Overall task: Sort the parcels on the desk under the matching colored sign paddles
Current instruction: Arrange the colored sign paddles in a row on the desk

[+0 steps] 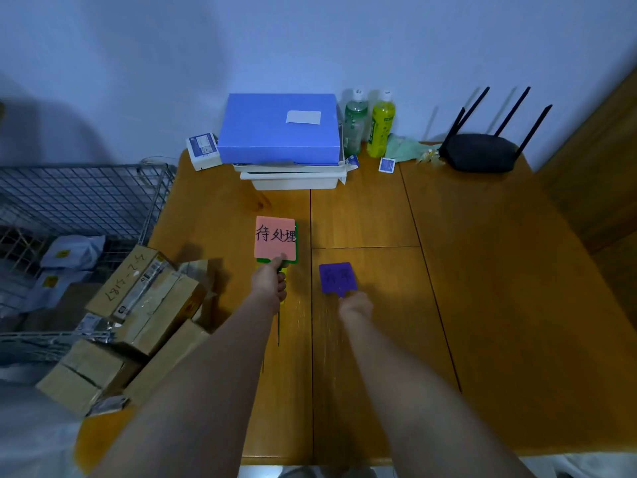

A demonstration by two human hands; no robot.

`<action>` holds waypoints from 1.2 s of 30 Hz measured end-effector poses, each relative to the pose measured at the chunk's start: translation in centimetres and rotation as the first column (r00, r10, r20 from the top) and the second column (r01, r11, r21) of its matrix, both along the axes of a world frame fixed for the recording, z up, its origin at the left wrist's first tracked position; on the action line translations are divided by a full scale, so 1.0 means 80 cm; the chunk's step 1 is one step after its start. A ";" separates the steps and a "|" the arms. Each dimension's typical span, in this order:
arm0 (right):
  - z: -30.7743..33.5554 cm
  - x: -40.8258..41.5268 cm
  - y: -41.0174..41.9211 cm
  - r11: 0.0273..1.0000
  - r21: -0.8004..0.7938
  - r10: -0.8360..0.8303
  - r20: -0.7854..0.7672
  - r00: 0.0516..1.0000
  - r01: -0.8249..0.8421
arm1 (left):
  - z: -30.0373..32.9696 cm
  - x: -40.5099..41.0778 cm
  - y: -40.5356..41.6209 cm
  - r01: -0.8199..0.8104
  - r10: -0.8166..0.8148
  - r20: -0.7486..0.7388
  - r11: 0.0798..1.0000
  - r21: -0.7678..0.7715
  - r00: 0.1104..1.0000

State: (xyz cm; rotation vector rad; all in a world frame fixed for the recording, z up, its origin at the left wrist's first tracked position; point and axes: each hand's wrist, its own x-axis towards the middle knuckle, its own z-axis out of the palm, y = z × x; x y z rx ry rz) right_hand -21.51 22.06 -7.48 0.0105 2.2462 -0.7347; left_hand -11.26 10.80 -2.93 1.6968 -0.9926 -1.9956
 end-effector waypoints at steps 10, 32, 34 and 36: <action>-0.012 -0.001 0.006 0.986 -0.053 -0.156 0.028 0.987 0.157 | -0.009 -0.003 -0.001 0.017 -0.017 0.000 1.000 -0.015 1.000; 0.059 -0.021 0.021 0.988 -0.041 0.145 -0.071 0.987 -0.148 | 0.045 -0.021 0.014 0.023 -0.022 -0.159 1.000 0.003 0.987; 0.080 -0.024 0.009 0.973 -0.180 0.135 -0.075 0.988 -0.147 | 0.056 -0.028 0.016 0.030 -0.029 -0.225 1.000 0.002 0.974; 0.107 -0.026 -0.002 0.943 -0.309 0.109 -0.059 0.992 -0.122 | 0.067 -0.036 0.019 0.057 -0.057 -0.262 0.998 -0.010 0.963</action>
